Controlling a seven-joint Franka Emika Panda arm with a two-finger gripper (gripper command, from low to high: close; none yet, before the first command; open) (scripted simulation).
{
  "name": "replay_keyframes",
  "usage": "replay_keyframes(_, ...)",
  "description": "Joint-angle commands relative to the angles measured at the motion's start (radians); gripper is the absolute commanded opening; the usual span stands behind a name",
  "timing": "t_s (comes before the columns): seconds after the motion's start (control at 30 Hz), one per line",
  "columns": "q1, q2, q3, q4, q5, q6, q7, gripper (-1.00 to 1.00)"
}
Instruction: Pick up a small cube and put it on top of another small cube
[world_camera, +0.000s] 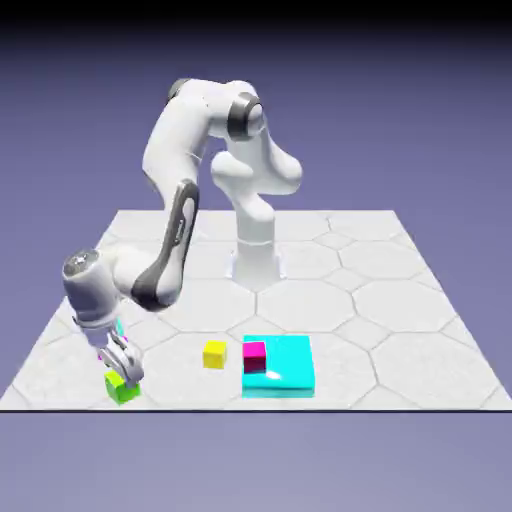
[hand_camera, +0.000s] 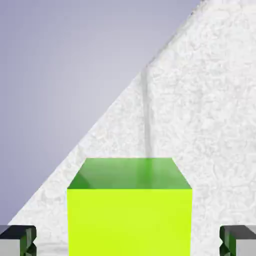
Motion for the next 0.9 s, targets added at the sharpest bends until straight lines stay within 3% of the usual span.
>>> replay_keyframes(0.0,0.0,0.0,0.0,0.0,0.0,0.0,0.0,-1.0)
replay_keyframes(0.13,0.037,-0.145,-0.04,-0.013,-0.055,-0.129,0.021,-1.0)
replay_keyframes(0.53,0.461,-0.58,0.059,-0.324,-0.322,-0.226,-0.391,-1.0)
replay_keyframes(0.6,0.471,-0.591,0.062,-0.332,-0.329,-0.229,-0.401,-1.0)
replay_keyframes(0.77,0.462,-0.467,0.067,-0.387,-0.309,-0.05,-0.414,-1.0)
replay_keyframes(0.8,0.462,-0.467,0.067,-0.387,-0.309,-0.05,-0.414,1.0)
replay_keyframes(0.87,0.464,-0.497,0.066,-0.374,-0.314,-0.094,-0.411,1.0)
